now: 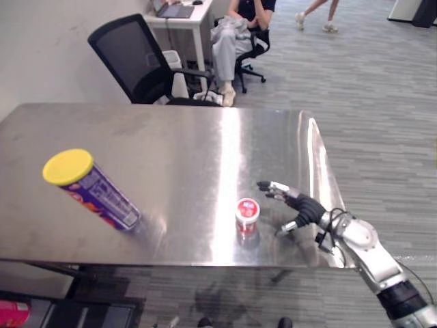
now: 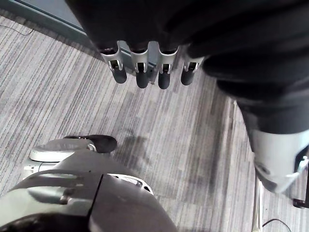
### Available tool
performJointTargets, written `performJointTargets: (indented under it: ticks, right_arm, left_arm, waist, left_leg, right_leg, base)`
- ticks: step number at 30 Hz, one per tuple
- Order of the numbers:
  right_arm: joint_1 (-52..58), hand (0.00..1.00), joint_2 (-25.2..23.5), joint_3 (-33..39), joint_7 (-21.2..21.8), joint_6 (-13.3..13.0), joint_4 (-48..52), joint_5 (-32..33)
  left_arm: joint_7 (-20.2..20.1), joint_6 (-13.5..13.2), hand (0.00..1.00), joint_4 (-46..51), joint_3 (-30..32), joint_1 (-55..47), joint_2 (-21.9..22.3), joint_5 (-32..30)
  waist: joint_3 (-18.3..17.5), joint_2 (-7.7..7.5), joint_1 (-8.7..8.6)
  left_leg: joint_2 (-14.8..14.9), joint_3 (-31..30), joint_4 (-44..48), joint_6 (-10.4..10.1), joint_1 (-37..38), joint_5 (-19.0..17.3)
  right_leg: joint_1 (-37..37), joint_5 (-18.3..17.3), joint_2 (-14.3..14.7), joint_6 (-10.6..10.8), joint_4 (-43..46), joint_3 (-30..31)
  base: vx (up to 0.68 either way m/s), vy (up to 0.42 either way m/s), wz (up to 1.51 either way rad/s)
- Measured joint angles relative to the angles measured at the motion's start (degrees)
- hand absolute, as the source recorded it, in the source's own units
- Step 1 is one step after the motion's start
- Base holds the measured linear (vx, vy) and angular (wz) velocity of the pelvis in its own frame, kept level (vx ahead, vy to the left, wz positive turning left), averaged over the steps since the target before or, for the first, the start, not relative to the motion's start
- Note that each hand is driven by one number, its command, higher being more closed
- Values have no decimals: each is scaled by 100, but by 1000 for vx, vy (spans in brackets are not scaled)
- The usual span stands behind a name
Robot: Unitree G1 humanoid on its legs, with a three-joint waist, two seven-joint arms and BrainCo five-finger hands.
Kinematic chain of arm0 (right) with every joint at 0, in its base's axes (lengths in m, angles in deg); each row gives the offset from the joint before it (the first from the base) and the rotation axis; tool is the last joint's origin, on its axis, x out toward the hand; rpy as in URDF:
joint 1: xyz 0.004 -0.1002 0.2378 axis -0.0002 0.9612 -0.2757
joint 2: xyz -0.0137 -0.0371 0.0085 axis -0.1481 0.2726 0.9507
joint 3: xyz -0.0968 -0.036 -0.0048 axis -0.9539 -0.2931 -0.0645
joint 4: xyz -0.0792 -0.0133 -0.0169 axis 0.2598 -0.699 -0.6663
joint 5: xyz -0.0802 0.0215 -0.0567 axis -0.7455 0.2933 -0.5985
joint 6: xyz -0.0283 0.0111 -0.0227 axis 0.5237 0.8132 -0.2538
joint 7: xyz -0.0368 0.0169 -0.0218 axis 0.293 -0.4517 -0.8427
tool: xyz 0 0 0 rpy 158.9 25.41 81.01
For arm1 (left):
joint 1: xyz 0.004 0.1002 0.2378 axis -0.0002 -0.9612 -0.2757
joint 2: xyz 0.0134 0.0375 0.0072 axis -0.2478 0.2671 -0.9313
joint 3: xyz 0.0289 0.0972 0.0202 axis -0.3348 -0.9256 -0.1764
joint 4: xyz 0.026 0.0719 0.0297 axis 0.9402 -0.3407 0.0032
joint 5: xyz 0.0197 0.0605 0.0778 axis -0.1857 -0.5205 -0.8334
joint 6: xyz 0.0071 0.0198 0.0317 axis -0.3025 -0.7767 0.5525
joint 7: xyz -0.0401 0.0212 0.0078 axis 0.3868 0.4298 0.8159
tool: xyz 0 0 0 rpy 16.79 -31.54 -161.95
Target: Put the gum and the chips on the shelf.
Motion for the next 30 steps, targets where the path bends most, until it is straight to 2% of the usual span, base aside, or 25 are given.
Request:
performJointTargets:
  ticks: [8,10,21,25,27,28,30]
  right_arm:
    - [-230,0,-24,-243,-7,5,-37,0]
    - [-260,0,-124,-256,-9,7,-159,-1]
    - [-654,0,-449,-671,-107,21,-944,-159]
    - [-672,0,-471,-667,-115,4,-944,-156]
    - [-681,0,-517,-668,-113,-2,-974,-155]
    - [-681,100,-531,-668,-113,-9,-990,-155]
    - [-720,100,-619,-676,-115,-36,-1089,-155]
  left_arm:
    - [4,-1,0,8,0,3,0,7]
    - [10,0,0,9,1,2,0,7]
    - [12,3,0,57,-3,7,0,9]
    - [13,2,0,67,-5,18,0,9]
    - [14,3,0,66,-7,10,0,8]
    - [14,3,0,67,-7,11,0,8]
    - [15,3,0,66,-9,11,0,8]
  waist:
    - [82,-14,23]
    - [82,-14,90]
    - [173,28,169]
    - [186,25,169]
    - [188,26,224]
    - [188,26,232]
    - [188,26,233]
  left_leg:
    - [3,-115,-1,-5,-18,46]
    - [3,-118,-1,-8,-16,51]
    - [-27,-162,-13,-1,-36,70]
    - [-37,-276,-18,-5,-124,103]
    - [-27,-276,-25,-13,-123,111]
    - [-27,-276,-25,-14,-123,112]
    - [-29,-276,-24,-12,-122,114]
  right_leg:
    - [62,0,4,0,-8,-123]
    - [68,0,4,0,-10,-131]
    - [74,0,-2,0,-15,-182]
    - [76,1,-3,1,-42,-294]
    - [78,1,2,1,-47,-296]
    - [79,1,2,1,-47,-296]
    - [81,1,0,1,-44,-296]
  base:
    - [-5,1,7]
    - [-6,2,2]
    - [0,1,1]
    - [2,1,14]
    - [2,0,2]
    - [0,0,0]
    - [0,0,0]
